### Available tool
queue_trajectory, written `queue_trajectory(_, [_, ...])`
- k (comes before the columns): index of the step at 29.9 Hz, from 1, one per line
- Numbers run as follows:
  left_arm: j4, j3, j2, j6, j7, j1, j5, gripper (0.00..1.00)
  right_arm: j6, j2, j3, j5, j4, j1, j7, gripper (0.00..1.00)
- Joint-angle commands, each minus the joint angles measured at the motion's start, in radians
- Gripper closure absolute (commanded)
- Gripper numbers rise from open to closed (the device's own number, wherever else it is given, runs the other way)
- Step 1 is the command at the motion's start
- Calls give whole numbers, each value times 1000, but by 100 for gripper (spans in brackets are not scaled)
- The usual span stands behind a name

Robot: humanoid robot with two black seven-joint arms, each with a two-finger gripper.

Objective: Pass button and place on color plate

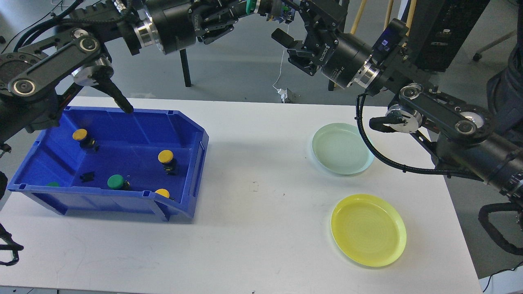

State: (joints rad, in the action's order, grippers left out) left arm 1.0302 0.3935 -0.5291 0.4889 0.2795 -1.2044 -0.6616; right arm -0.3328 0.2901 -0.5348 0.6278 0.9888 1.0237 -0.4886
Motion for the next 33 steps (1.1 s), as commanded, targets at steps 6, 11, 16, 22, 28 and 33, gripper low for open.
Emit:
queue_trajectory(6, [-4,-2,-23,0,-2,5,79,65,66,-22,-1,0,2,1,0,12])
queue_trajectory(11, [-2,-4,-22,0,-2,6,82,65,71,-25,-1,0,5,3,0,19])
queue_trajectory(16, [-1,-18,-17,0,-2,5,83,65,71,-25,-1,0,13,3,0,25])
queue_trajectory(22, [-1,-18,-12,0,-2,5,92,65,71,-23,4,9,22,16,0,36])
queue_trajectory(28, [-1,-19,-14,0,-3,5,111,65,72,-26,6,17,14,21,0,38])
queue_trajectory(33, [1,-19,-20,0,-3,5,112,65,89,-28,6,17,10,19,0,42])
